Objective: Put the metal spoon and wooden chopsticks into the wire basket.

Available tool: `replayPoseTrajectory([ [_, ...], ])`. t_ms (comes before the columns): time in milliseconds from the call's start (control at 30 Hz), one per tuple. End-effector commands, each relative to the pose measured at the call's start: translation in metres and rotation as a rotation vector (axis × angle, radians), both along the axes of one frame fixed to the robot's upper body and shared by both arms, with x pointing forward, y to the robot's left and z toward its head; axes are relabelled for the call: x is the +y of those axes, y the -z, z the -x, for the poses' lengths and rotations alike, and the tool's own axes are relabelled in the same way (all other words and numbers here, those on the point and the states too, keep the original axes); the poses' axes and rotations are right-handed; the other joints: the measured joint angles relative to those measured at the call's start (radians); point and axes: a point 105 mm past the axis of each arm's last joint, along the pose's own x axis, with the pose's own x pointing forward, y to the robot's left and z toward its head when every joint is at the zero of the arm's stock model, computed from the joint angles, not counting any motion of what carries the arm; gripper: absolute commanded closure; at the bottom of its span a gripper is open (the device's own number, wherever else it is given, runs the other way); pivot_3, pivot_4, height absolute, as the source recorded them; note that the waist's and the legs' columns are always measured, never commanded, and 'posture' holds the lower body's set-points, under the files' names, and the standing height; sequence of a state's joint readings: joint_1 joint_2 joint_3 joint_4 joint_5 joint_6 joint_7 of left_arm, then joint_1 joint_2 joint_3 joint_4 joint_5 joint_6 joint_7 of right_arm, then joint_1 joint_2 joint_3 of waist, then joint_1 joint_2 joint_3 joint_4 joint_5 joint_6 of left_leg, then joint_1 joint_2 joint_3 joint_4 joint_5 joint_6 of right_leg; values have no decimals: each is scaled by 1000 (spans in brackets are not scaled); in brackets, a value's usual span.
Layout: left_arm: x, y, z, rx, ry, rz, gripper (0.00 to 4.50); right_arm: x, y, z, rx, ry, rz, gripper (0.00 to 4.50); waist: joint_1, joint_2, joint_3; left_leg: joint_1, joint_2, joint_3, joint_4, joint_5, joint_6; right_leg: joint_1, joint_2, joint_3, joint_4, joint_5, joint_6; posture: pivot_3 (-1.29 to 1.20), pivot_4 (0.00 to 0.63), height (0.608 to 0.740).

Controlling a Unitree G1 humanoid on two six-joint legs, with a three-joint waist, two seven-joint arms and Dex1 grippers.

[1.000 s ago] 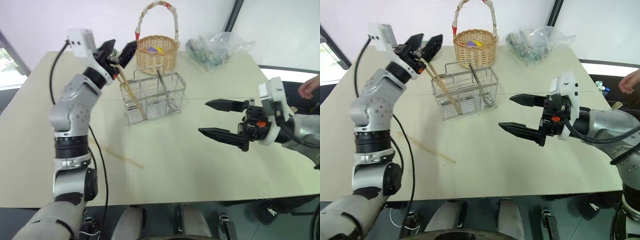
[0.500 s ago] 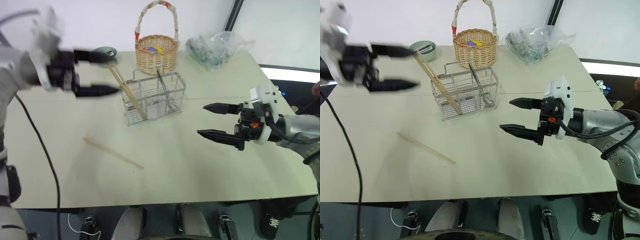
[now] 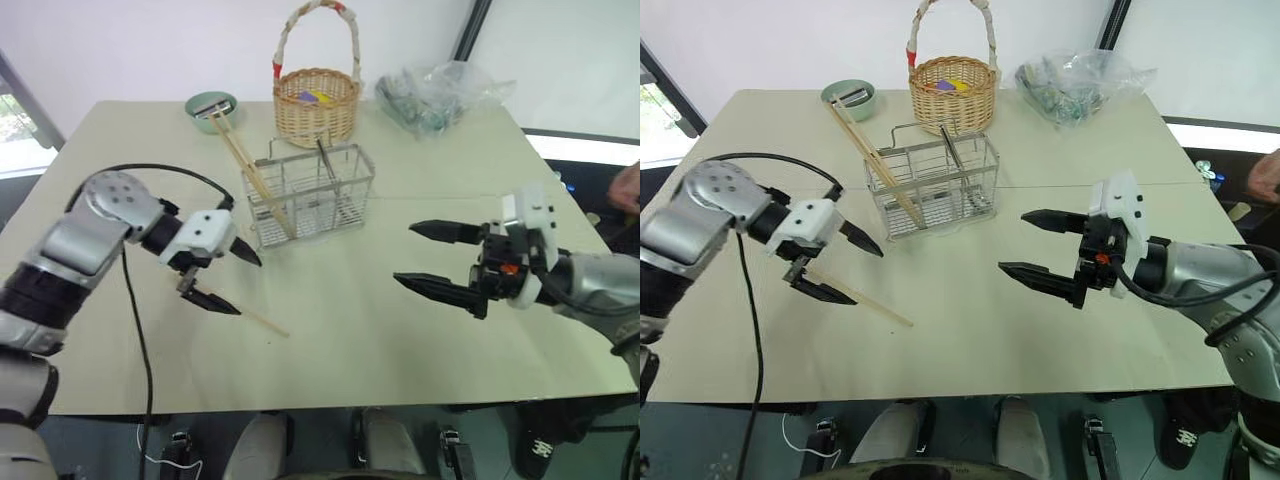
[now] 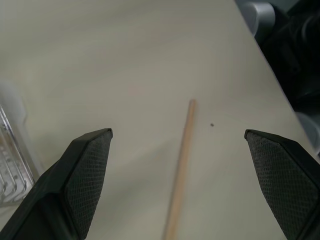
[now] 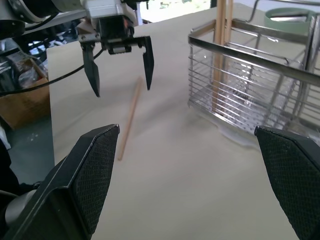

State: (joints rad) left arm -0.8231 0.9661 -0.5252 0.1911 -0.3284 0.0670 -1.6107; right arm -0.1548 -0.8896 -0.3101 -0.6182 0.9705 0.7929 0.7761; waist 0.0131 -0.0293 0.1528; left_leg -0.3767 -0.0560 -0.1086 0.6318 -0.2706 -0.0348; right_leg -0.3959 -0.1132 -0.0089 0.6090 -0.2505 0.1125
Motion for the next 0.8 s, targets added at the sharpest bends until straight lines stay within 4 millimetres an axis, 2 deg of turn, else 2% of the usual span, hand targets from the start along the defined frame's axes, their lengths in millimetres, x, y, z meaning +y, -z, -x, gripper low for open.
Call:
replayPoseTrajectory([
  [33, -1, 6, -4, -24, 50, -48, 39, 3, -11, 9, -52, 8, -11, 15, -3, 0, 0, 0, 0, 0, 0, 0, 0, 0, 0, 0, 0, 0, 0, 0, 150, 681],
  [533, 5, 59, -3, 7, 146, -204, 39, 2, -13, 10, -59, 65, -32, 15, 0, 0, 0, 1, 0, 0, 1, 0, 1, 1, 1, 0, 1, 0, 0, 0, 150, 681],
  [633, 8, 65, -5, 2, 138, -225, 866, 1, -15, 8, -64, 62, -35, 15, 0, 0, 0, 1, 0, 0, 1, 0, 1, 1, 1, 0, 1, 0, 1, 0, 150, 681],
  [800, 8, 67, -7, 24, 101, -212, 3269, 1, -17, 5, -68, 59, -36, 15, -4, 0, -1, 2, 0, 0, 0, 0, 1, 1, 1, 0, 1, 0, 1, 0, 150, 681],
])
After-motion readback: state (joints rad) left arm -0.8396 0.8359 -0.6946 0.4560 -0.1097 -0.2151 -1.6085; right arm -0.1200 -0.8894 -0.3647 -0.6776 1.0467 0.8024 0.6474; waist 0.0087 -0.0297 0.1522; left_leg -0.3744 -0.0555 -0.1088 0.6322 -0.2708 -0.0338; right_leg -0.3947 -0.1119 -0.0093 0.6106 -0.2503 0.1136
